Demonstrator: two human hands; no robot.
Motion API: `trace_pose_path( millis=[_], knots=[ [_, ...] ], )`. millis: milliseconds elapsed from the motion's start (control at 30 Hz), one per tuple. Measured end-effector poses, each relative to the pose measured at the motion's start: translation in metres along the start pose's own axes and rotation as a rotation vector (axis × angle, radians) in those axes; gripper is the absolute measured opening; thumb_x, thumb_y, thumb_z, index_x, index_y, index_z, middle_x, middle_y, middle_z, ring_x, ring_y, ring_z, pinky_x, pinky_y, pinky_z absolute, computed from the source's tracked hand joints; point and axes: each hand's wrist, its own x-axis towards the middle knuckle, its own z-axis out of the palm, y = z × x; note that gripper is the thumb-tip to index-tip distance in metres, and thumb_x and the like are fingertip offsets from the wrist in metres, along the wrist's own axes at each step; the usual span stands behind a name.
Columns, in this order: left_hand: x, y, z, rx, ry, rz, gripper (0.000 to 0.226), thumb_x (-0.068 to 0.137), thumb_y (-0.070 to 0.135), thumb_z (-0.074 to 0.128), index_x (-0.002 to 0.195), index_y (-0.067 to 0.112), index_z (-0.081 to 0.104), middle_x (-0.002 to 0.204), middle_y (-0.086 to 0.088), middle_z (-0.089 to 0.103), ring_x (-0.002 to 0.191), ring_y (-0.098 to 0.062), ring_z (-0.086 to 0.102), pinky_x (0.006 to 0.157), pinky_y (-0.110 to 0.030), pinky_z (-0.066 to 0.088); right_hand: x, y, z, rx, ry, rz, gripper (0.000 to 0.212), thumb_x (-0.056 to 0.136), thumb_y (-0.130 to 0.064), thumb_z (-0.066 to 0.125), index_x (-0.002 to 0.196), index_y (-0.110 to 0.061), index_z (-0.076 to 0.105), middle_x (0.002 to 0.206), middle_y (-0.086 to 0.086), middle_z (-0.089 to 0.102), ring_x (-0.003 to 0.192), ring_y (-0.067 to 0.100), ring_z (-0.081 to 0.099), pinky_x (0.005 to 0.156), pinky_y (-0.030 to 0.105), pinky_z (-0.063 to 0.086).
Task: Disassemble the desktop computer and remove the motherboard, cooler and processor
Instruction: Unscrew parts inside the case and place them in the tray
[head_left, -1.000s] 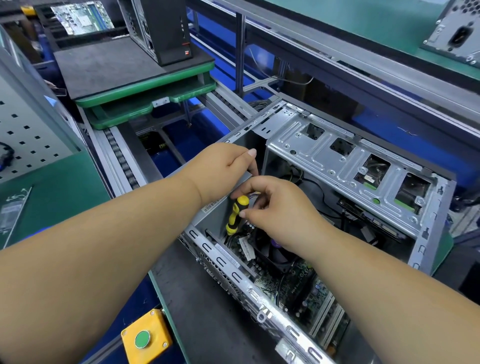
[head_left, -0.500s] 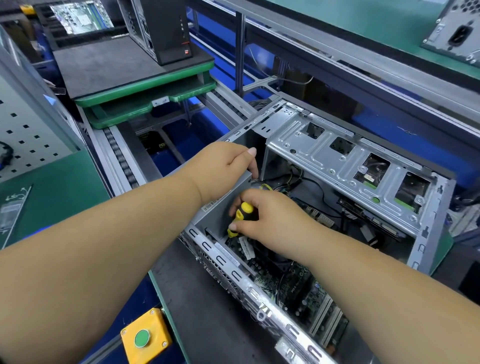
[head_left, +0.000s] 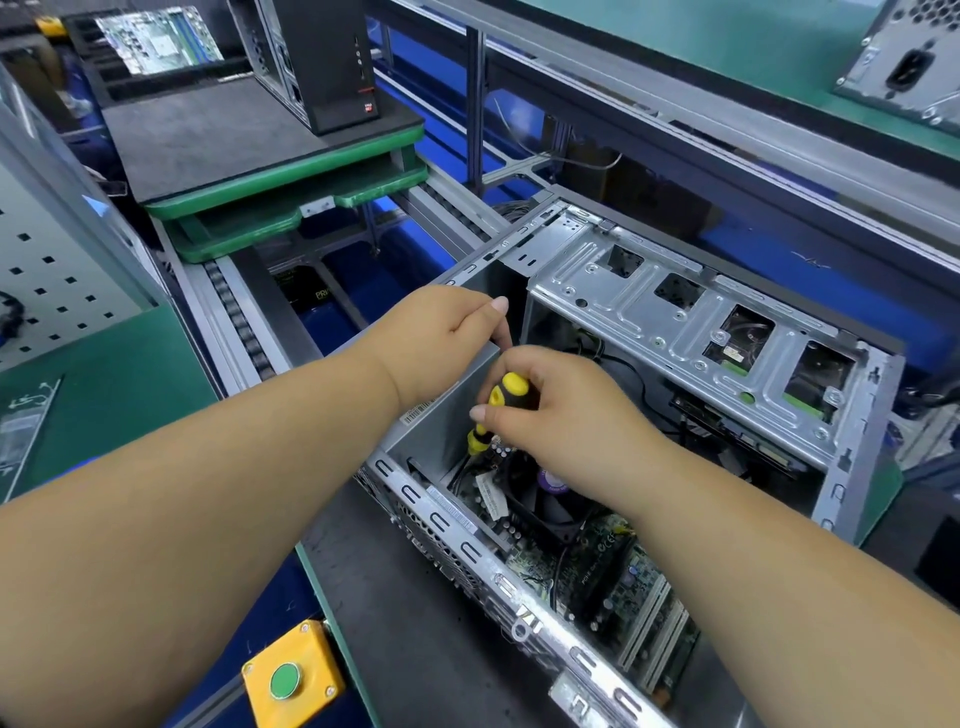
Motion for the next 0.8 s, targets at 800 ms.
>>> trace_pose_path(
  millis=[800],
  knots=[
    [-0.009,-0.005,-0.008,-0.393,-0.217,0.383,0.018,0.077,0.036,0.077,0.092,0.027,0.072,0.087,0.011,0.067,0.086,-0.004,0.063,0.083,-0.022,0.051,-0.054,-0.060,-0.046,0.466,1.019,0.233,0.005,0.072,-0.021,0.063,0.069,-0.023,0.061,0.056,-0.007,0.064,0.045,0.007,0.050,0.047,0.018,0.040]
  ],
)
